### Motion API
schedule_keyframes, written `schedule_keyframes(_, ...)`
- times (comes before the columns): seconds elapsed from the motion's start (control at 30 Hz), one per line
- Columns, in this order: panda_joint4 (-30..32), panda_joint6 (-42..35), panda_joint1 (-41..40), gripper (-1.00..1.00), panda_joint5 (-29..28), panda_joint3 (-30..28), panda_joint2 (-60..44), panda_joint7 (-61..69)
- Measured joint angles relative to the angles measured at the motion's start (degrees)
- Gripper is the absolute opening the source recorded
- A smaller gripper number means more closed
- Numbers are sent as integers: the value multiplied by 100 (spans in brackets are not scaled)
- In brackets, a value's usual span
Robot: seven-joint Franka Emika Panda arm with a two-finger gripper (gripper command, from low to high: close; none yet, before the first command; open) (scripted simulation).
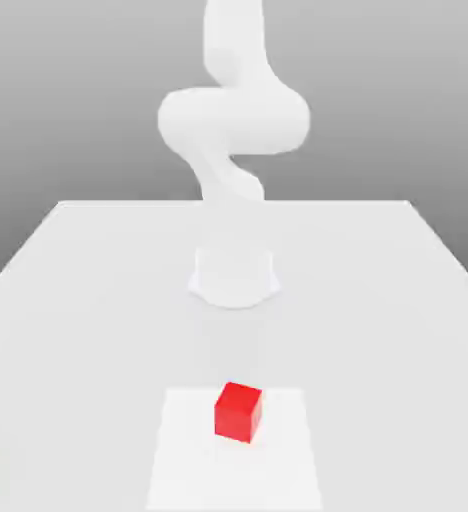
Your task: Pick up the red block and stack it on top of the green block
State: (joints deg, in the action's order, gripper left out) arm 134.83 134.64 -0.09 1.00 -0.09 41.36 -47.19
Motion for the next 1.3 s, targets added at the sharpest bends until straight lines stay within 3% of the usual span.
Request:
schedule_keyframes(0.37,1509,1464,-68,0,315,169,-2347,-835)
schedule_keyframes(0.6,2479,2419,-168,0,11,291,-3853,-1741)
schedule_keyframes(0.83,2430,3612,-90,0,-278,159,-5298,-2036)
schedule_keyframes(0.87,2412,3733,-67,-100,-292,133,-5438,-2050)
schedule_keyframes(1.1,2412,3740,-72,-100,-317,134,-5440,-2072)
schedule_keyframes(1.3,2571,2794,-113,-100,-144,222,-4335,-1944)
